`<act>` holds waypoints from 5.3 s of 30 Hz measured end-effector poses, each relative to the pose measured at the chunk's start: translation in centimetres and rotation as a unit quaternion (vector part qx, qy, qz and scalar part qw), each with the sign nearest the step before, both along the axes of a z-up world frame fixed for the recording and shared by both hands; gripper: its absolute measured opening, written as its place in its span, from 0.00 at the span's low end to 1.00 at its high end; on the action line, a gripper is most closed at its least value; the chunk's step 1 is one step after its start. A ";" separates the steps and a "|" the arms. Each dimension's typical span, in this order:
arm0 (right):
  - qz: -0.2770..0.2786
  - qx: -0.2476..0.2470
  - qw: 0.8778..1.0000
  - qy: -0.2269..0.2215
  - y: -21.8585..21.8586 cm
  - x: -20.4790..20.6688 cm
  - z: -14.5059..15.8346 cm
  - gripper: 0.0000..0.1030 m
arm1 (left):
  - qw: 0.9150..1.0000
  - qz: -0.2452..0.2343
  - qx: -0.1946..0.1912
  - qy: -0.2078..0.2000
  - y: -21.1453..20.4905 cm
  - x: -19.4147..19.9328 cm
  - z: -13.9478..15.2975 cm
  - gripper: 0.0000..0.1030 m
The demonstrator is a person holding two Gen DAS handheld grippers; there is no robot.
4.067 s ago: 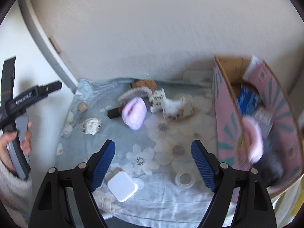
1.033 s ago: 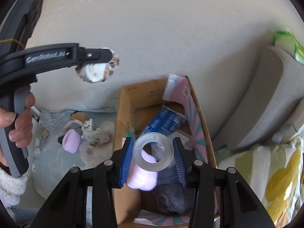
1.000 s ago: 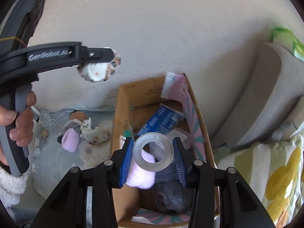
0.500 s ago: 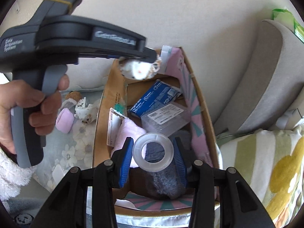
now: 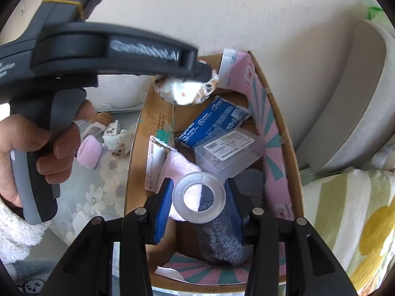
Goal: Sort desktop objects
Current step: 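Open both tools to drop bun plush and tape roll into the box, then grasp the beige tape roll with left tool while right tool grasps pink slipper, then carry beige tape and pink slipper into the box and release both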
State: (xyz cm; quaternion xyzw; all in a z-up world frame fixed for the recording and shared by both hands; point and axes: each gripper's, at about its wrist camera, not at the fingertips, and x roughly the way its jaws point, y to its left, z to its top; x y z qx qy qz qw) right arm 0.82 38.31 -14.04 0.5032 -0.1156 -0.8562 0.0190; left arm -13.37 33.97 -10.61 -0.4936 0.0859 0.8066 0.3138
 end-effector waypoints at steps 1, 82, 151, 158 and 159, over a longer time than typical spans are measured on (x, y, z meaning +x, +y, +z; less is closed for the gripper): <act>-0.003 -0.004 1.000 -0.005 0.1 -0.1 -0.2 0.51 | 1.000 0.008 -0.002 0.006 -0.2 0.0 0.2 0.99; 0.130 0.016 0.991 0.008 -27.1 -9.7 -8.6 0.64 | 0.813 0.569 -0.098 0.074 -45.0 -1.0 -13.0 0.73; -0.041 0.008 0.997 0.064 -7.5 -1.9 6.6 0.25 | 0.974 0.196 0.036 0.107 -21.5 3.2 8.7 0.24; -0.077 -0.002 0.995 0.063 -4.3 -0.2 6.3 0.25 | 0.987 0.130 0.032 0.093 -14.8 2.6 8.5 0.24; -0.083 -0.004 0.995 0.063 -3.8 0.1 6.2 0.25 | 0.988 0.121 0.030 0.089 -13.8 2.6 8.2 0.24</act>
